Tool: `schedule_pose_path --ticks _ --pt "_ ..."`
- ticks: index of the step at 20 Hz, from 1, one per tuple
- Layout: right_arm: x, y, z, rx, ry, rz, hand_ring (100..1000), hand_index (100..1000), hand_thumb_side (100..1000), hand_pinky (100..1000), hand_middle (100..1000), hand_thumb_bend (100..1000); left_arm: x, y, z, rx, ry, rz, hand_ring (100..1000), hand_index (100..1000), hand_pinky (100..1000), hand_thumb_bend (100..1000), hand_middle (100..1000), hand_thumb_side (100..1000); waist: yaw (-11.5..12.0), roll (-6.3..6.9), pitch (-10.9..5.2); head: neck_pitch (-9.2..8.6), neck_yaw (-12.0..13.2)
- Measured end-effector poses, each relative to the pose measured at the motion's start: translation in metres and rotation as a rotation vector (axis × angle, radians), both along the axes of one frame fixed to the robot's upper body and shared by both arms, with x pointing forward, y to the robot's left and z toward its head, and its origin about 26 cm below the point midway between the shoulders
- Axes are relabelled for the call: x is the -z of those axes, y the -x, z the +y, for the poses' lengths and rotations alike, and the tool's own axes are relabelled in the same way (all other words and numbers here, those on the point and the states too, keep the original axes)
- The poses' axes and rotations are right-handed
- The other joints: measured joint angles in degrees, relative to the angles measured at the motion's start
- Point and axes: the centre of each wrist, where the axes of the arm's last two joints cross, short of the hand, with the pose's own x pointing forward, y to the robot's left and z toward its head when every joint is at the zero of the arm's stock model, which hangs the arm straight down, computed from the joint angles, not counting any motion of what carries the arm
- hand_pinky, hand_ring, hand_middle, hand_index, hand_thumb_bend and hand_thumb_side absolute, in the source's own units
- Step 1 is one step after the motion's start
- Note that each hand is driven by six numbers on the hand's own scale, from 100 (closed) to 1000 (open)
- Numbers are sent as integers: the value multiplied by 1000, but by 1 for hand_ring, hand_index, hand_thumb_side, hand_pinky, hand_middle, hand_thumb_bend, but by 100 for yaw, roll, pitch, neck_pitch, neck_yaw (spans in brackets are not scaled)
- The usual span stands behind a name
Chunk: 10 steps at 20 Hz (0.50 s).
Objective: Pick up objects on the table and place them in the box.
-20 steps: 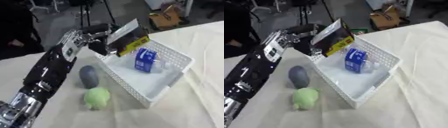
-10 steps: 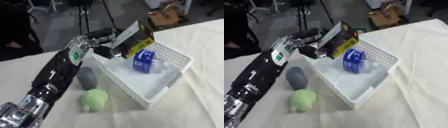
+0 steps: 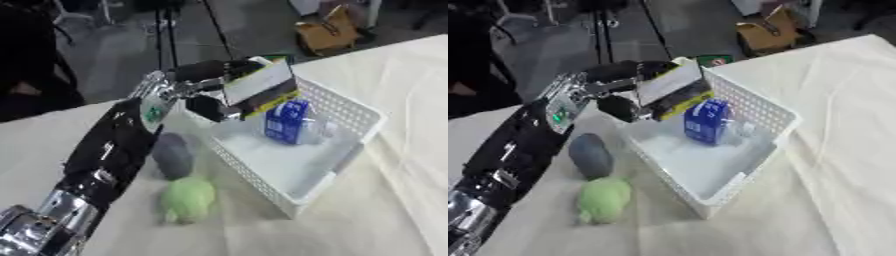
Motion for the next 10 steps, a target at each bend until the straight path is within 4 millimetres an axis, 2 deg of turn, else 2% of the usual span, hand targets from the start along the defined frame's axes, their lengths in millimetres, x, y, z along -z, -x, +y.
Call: schedule_pose_path --ticks 7,9,10 --pt "0 0 0 0 -1 0 747 799 1000 754 683 100 1 0 0 6 -71 -56 976 1000 946 369 1000 821 0 -4 15 0 -4" --pt "0 0 0 0 -1 0 747 799 1000 755 683 100 2 0 1 8 -71 -56 958 1000 939 347 1000 835 0 -7 16 0 -4" --pt "0 0 0 0 -1 0 747 799 1000 755 684 100 3 0 1 9 -69 -53 946 1000 934 307 1000 852 0 -9 16 0 -4"
